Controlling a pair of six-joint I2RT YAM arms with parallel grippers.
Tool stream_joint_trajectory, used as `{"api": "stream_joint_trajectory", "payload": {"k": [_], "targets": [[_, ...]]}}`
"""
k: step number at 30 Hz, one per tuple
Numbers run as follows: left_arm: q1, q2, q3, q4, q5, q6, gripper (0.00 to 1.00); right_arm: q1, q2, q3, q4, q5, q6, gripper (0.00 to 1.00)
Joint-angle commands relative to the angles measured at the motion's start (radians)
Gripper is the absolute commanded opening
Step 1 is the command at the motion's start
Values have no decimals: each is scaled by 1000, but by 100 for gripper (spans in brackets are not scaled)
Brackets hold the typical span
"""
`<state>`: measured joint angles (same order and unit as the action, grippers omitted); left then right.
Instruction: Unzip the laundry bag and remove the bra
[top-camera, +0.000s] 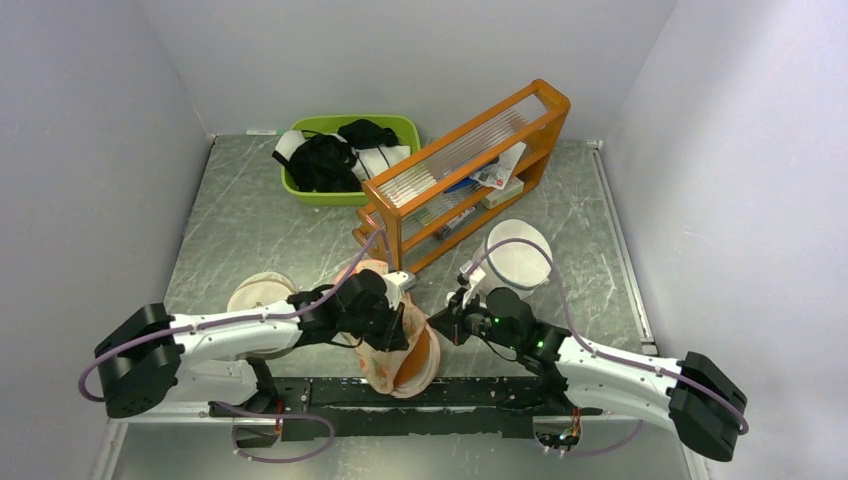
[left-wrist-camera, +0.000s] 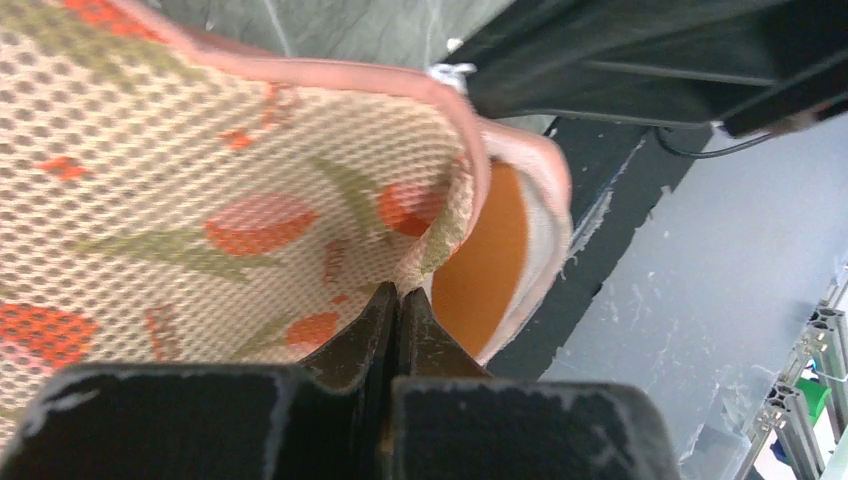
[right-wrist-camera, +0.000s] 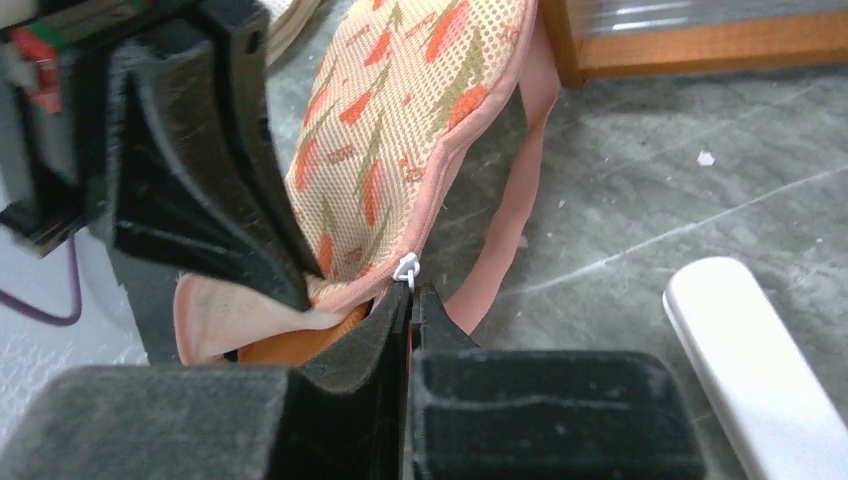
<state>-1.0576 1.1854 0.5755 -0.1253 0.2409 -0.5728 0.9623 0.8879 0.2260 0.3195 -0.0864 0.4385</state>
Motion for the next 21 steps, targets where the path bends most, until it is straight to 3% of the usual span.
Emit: {"api": "stream_joint_trajectory", "payload": {"k": [1,3,5,8,13,21], "targets": [[-4,40,-2,11,-6,2,7,-8,-83,-48,-5,-23,33,0],[-4,15,-12,15,7,4,8,-8,-73,-44,9,-55,27,0],[-5,-34,-28,27,18,-3,16,-8,-37,-42,50,-97,18,0],[-5,-116,-43,31,25,-22,35,-7,39,-24,122,-156,16,0],[-5,-197,-32,38,20,-53,77,-4,142,15,204,-213,21,0],[-5,-107,1,16,8,-55,78,-2,145,49,178,-237,10,0]]}}
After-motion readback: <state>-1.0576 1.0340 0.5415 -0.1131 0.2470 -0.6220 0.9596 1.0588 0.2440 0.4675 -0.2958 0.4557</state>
